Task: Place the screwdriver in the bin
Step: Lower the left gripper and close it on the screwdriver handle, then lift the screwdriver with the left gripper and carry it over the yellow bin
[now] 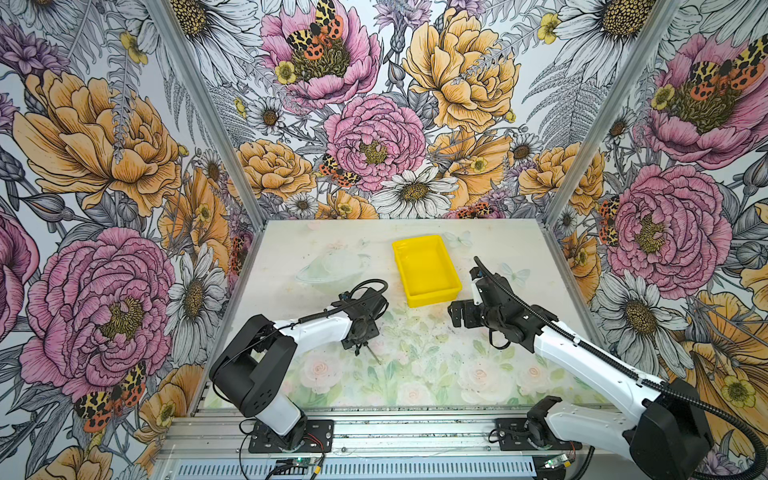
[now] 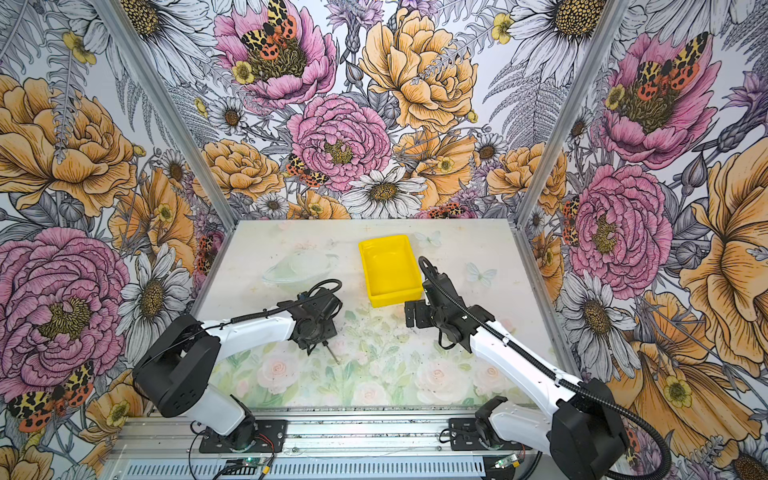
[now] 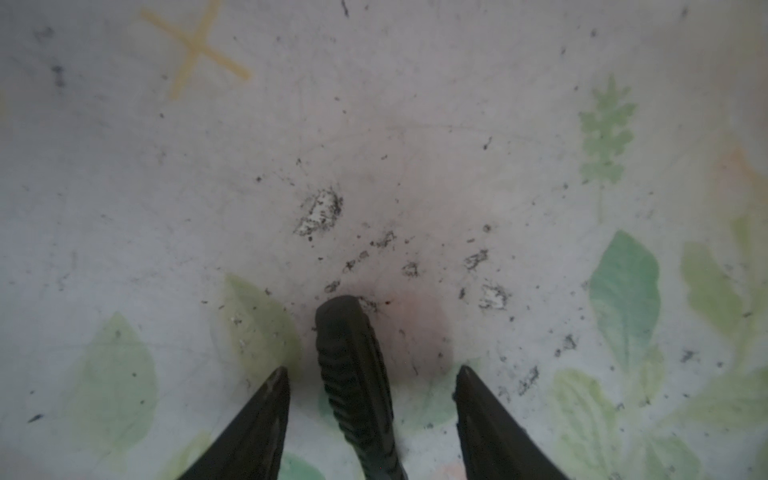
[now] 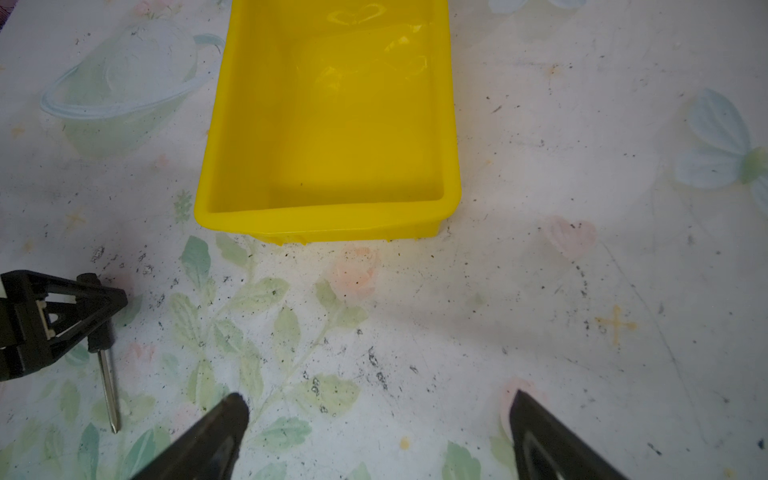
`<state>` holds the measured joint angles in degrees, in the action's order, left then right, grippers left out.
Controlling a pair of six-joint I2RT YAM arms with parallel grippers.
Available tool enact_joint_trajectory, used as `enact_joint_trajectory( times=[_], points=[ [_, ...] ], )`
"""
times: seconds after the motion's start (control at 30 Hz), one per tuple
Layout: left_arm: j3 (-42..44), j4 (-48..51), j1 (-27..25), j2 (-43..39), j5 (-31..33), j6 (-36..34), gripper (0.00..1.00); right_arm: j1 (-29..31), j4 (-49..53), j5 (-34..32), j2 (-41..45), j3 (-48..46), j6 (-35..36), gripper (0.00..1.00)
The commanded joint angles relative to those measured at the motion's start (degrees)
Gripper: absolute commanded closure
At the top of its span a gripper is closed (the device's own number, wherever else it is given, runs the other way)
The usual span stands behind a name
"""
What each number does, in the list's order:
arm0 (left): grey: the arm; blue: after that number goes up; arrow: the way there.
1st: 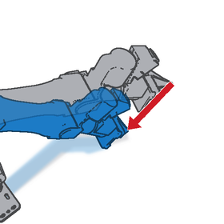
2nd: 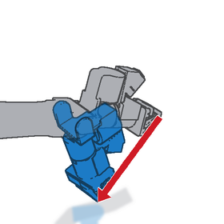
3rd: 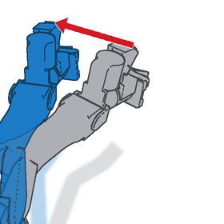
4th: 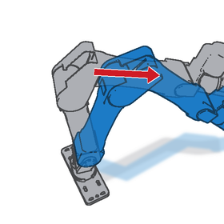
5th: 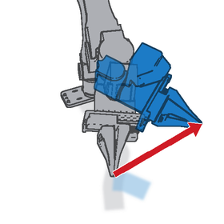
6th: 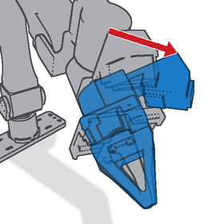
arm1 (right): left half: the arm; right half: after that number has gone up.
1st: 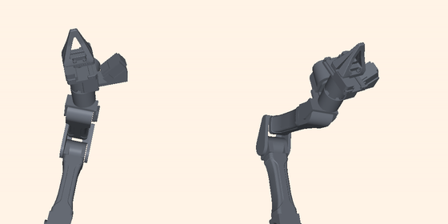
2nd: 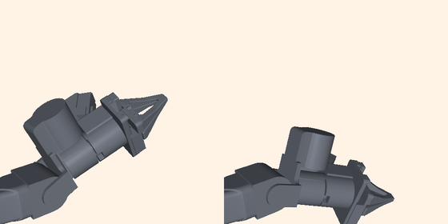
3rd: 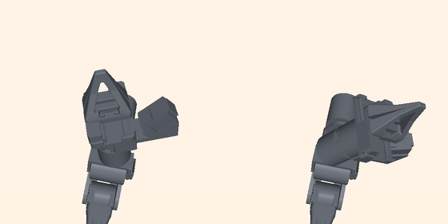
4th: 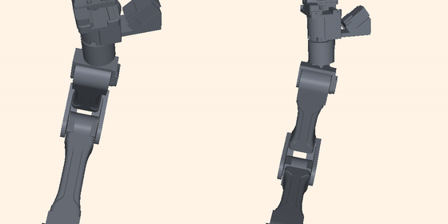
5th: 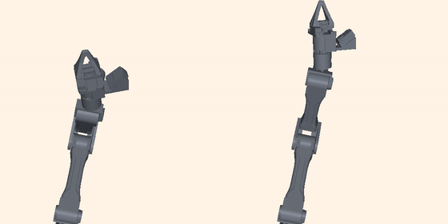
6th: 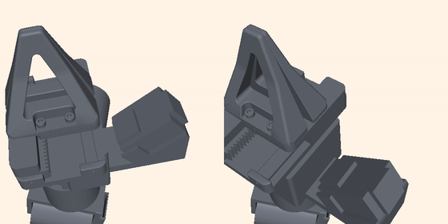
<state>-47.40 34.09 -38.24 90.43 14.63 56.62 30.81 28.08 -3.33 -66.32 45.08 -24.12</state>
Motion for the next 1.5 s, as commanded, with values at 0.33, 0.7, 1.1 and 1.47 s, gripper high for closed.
enact_joint_trajectory(
  times=[0.33, 0.7, 1.1, 1.47],
  points=[
    [-0.6, 1.2, -2.2, 2.8, 2.8, 4.4, 0.71, -0.2, 0.1, -1.3, 1.1, 1.8, 2.7, 0.00],
    [-2.5, 1.6, -2.5, 0.4, 4.1, 2.8, 0.92, -1.3, 0.1, -1.3, 3.5, 0.1, 2.7, 0.00],
    [-9.3, 2.3, -1.8, -6.1, 5.5, -3.2, 0.96, -4.6, -0.3, -0.4, 4.3, 0.7, 3.6, 0.00],
    [-25.8, 2.1, 1.4, 0.2, 1.8, -11.9, 0.95, -7.6, -0.2, 0.3, 6.2, 0.5, 2.8, 0.01]
  ],
)
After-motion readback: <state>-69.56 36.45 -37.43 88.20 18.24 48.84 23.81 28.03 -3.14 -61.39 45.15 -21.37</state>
